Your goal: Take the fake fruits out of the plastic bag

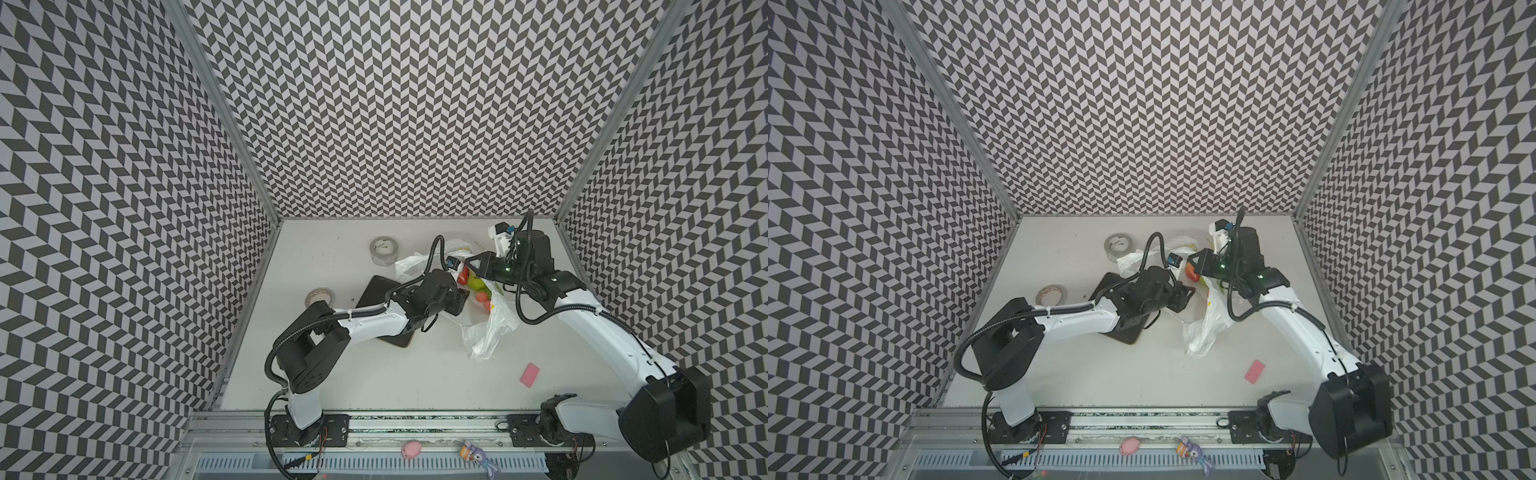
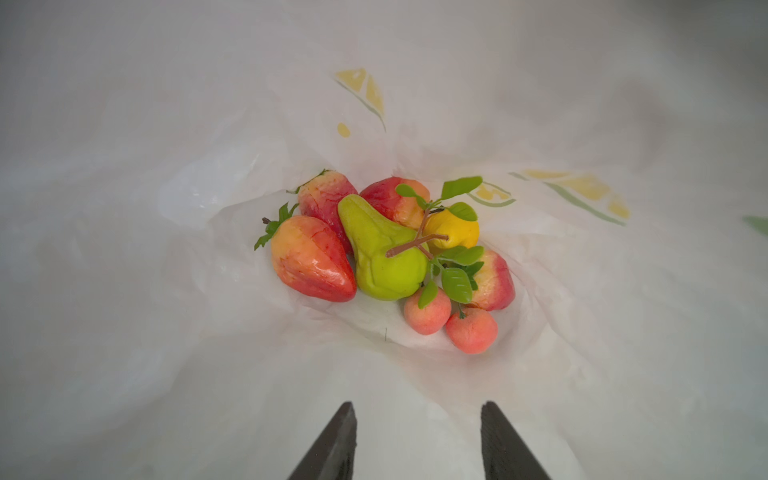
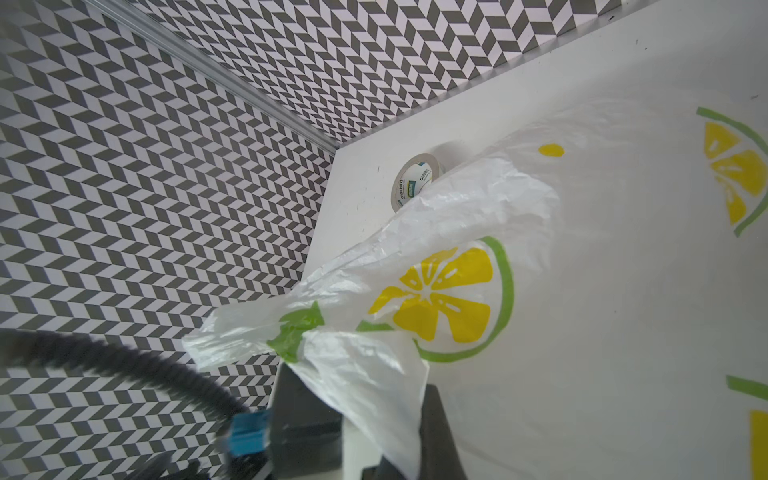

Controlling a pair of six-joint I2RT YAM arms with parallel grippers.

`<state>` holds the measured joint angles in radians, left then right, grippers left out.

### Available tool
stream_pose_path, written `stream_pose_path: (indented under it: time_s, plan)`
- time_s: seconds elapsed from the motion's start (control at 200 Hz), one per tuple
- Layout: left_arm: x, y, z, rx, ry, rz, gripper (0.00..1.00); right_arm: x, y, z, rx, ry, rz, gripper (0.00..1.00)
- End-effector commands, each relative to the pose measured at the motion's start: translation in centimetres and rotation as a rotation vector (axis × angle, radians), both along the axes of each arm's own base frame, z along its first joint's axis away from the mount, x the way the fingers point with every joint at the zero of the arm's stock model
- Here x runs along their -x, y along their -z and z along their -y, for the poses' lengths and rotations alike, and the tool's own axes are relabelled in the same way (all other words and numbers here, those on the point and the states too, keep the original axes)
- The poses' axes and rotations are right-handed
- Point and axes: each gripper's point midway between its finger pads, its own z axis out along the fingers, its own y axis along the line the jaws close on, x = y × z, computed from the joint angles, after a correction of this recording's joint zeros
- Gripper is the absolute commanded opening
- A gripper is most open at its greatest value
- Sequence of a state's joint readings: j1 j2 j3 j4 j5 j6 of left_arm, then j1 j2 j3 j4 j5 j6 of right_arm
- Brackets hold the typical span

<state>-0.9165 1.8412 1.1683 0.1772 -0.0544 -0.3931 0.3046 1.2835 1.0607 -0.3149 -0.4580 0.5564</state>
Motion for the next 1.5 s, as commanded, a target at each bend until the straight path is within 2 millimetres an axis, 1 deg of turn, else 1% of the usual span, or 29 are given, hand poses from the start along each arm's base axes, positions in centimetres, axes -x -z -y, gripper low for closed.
stream_pose_path:
  time_s: [0.0, 0.1, 0.105, 0.18, 0.25, 0.34, 0.456, 0.596, 0.721, 0.856, 0.931, 0.946, 1.051, 1.177, 1.282, 1.362, 1.427, 1.492]
  plan:
    - [-2.5, -0.6, 0.2, 0.084, -0.115, -0.062, 0.55, 0.1, -1.2, 0.1, -0.040, 0.029, 0.017, 0.00]
    - [-4.4, 0.7, 0.1, 0.110, -0.159, -0.116, 0.59, 0.2, -1.7, -0.3, -0.054, 0.018, 0.016, 0.00]
    - [-4.6, 0.6, 0.2, 0.115, -0.160, -0.114, 0.59, 0.2, -1.7, -0.3, -0.055, 0.017, 0.016, 0.00]
    - [-6.1, 1.3, 0.3, 0.110, -0.193, -0.128, 0.63, 0.3, -2.2, -0.8, -0.062, 0.007, 0.022, 0.00]
    - [-7.5, 2.6, 0.0, 0.088, -0.242, -0.165, 0.64, 0.4, -2.5, -1.4, -0.069, -0.007, 0.024, 0.00]
    - [-8.8, 3.4, -0.2, 0.094, -0.283, -0.197, 0.65, 0.6, -2.8, -2.3, -0.076, -0.027, 0.022, 0.00]
    - [-10.0, 4.3, 0.4, 0.077, -0.297, -0.217, 0.67, 0.9, -2.7, -3.2, -0.086, -0.045, 0.015, 0.00]
    - [-10.2, 5.3, 1.8, 0.072, -0.253, -0.228, 0.70, 1.1, -2.2, -3.7, -0.078, -0.060, 0.001, 0.00]
    - [-9.8, 5.7, 2.9, 0.061, -0.171, -0.208, 0.77, 1.0, -1.7, -3.3, -0.043, -0.044, 0.003, 0.00]
    - [-9.8, 7.0, 3.5, 0.016, -0.122, -0.185, 0.83, 0.9, -1.1, -2.9, -0.017, -0.029, 0.001, 0.00]
    - [-10.5, 7.9, 3.9, -0.024, -0.111, -0.166, 0.84, 1.0, -0.6, -2.8, -0.010, -0.028, -0.005, 0.00]
    - [-10.6, 7.8, 4.1, -0.028, -0.107, -0.158, 0.84, 1.0, -0.5, -2.7, -0.008, -0.025, -0.006, 0.00]
    - [-11.6, 9.2, 5.0, -0.089, -0.102, -0.151, 0.84, 1.2, 0.0, -2.2, 0.009, -0.005, -0.005, 0.00]
    - [-11.6, 10.6, 5.8, -0.150, -0.082, -0.144, 0.85, 1.4, 0.4, -1.9, 0.026, 0.003, -0.017, 0.00]
    - [-11.5, 12.1, 6.3, -0.210, -0.075, -0.137, 0.84, 1.5, 0.5, -1.8, 0.031, 0.005, -0.022, 0.00]
    - [-11.5, 12.6, 6.6, -0.228, -0.073, -0.135, 0.81, 1.4, 0.5, -1.7, 0.036, 0.012, -0.019, 0.00]
    - [-11.5, 12.9, 6.7, -0.233, -0.069, -0.134, 0.75, 1.3, 0.5, -1.5, 0.043, 0.022, -0.018, 0.00]
    - [-11.6, 12.5, 6.7, -0.229, -0.067, -0.130, 0.68, 1.1, 0.5, -1.1, 0.059, 0.042, -0.013, 0.00]
